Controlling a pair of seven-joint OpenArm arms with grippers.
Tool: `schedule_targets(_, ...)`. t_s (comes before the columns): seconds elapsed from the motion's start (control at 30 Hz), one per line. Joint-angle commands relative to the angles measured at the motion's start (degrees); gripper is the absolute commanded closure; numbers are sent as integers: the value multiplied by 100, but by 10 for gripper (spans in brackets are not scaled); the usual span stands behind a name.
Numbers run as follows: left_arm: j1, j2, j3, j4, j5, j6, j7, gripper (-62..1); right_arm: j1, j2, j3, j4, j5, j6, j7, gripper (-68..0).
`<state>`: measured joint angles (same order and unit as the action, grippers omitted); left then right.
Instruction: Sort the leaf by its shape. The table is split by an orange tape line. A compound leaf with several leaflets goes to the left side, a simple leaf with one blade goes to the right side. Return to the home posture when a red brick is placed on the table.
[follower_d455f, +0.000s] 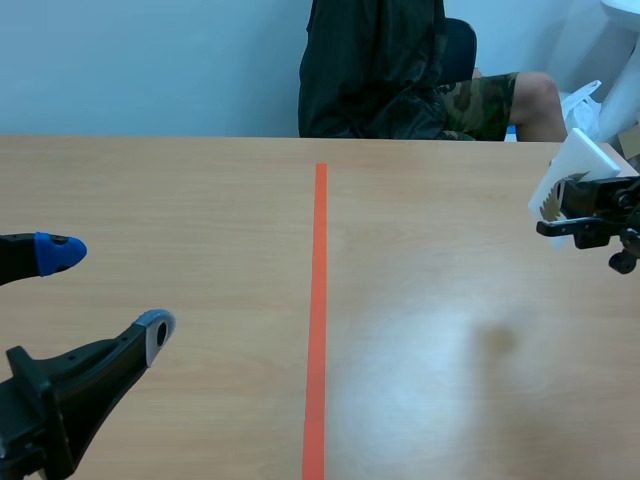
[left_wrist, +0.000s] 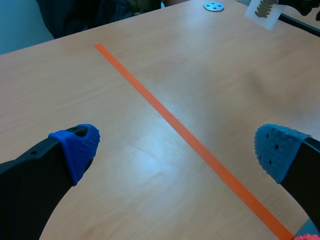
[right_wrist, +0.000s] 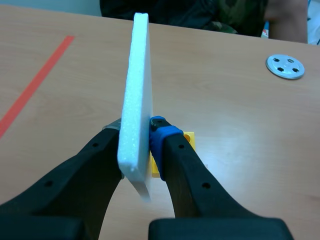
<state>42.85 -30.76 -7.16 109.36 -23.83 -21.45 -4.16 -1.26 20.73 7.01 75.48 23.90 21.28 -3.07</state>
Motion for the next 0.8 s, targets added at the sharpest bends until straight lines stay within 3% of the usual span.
schedule_targets(0.0,-20,39,15,85,-37,-11,-79,-623,332,155,-42,-247,61,-70,103,-13)
schedule_targets(0.33,-20,39,15,85,-37,-11,-76,-623,1499,177,-76,-2090,-15,-295,625,-13)
schedule_targets(0.53,-20,39,15,85,-37,-11,-76,-623,2111,177,-343,-3276,-380,-841,1362,-13)
schedule_targets(0.67,-20,39,15,85,-37,-11,-76,-623,2363,173,-501,-3873,-586,-848,1746,-13)
schedule_targets(0.77,-20,39,15,85,-37,-11,-76,-623,2413,146,-599,-4120,-597,-999,1917,-13)
